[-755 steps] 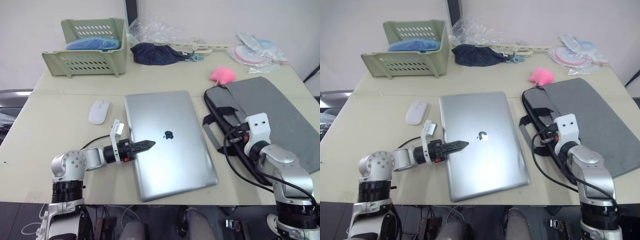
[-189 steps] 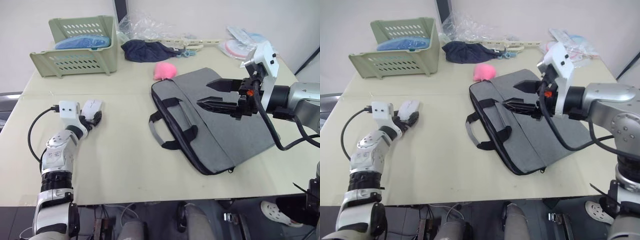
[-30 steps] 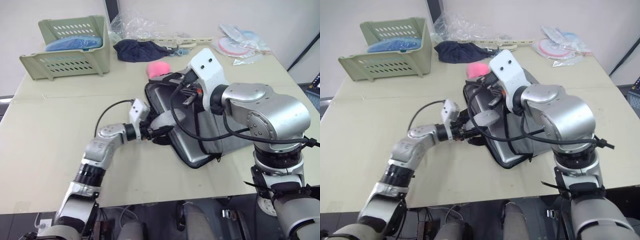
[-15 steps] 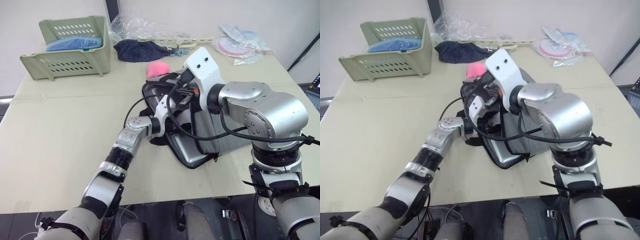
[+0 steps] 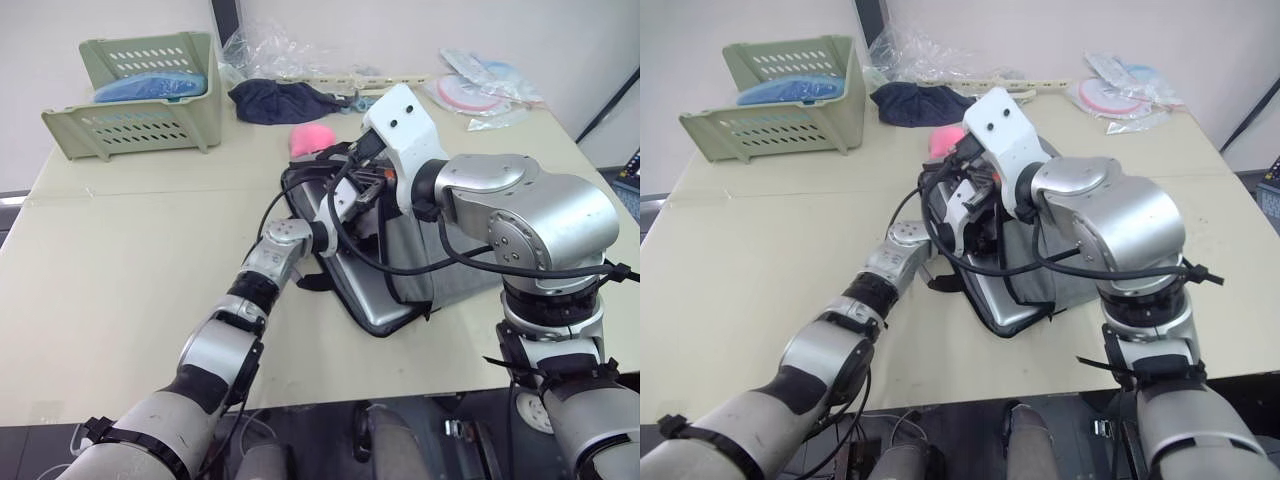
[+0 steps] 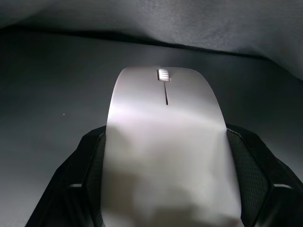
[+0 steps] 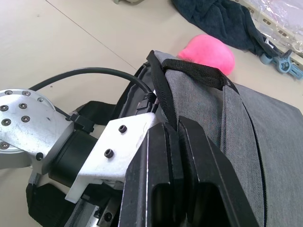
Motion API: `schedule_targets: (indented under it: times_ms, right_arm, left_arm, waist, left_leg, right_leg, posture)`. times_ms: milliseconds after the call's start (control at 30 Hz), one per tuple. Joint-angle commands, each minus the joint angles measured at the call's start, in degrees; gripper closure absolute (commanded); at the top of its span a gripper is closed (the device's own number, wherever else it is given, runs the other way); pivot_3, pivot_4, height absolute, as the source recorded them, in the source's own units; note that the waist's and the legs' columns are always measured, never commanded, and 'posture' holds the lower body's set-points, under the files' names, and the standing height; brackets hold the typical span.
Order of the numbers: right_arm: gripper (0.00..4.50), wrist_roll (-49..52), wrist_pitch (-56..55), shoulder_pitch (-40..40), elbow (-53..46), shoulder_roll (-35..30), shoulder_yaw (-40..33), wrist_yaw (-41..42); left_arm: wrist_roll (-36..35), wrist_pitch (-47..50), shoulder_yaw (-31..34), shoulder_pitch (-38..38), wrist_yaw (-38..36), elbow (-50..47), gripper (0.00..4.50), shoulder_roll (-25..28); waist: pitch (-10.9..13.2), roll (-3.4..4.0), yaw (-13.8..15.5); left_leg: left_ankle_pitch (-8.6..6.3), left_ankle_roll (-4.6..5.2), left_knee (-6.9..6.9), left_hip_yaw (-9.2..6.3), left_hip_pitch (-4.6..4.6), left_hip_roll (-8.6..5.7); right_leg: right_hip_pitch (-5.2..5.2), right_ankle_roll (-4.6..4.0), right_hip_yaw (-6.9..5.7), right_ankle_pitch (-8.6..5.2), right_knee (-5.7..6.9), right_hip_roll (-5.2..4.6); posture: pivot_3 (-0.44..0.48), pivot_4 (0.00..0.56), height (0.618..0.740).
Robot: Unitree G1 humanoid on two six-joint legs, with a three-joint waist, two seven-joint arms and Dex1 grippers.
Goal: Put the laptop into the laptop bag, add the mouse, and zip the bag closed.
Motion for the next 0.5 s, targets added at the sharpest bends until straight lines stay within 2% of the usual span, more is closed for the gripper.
schedule_targets:
  times_ms: [33, 433, 500]
  right_arm:
    - [4.39, 0.2, -1.8, -3.1, -3.1, 0.5, -1.4, -0.4]
    - [4.39, 0.2, -1.3, -3.9, -3.0, 0.4, -1.5, -0.4]
    - [4.50, 0.2, -1.3, -3.8, -3.0, 0.4, -1.4, -0.4]
  left_arm:
    - [2.3, -0.6, -0.3, 0.2, 0.3, 4.6, 1.69, -1.1]
    - [4.5, -1.6, -0.5, 1.1, -1.0, 7.7, 1.69, -2.2]
    - [4.1, -1.2, 0.1, 1.3, -1.3, 7.6, 0.66, -2.2]
  waist:
    - [0.0, -0.01, 0.0]
    - [0.0, -0.02, 0.0]
    - [0.0, -0.02, 0.0]
  left_leg:
    - [0.00, 0.00, 0.00, 0.00, 0.00, 0.00]
    - [0.00, 0.01, 0.00, 0.00, 0.00, -0.01]
    - [0.00, 0.01, 0.00, 0.00, 0.00, -0.01]
  right_leg:
    - [0.00, 0.00, 0.00, 0.00, 0.00, 0.00]
    - [0.02, 0.00, 0.01, 0.00, 0.01, -0.01]
    - [0.02, 0.00, 0.01, 0.00, 0.02, -0.01]
  posture:
    - [0.000, 0.150, 0.740]
    - [0.000, 0.150, 0.740]
    - [0.000, 0.150, 0.740]
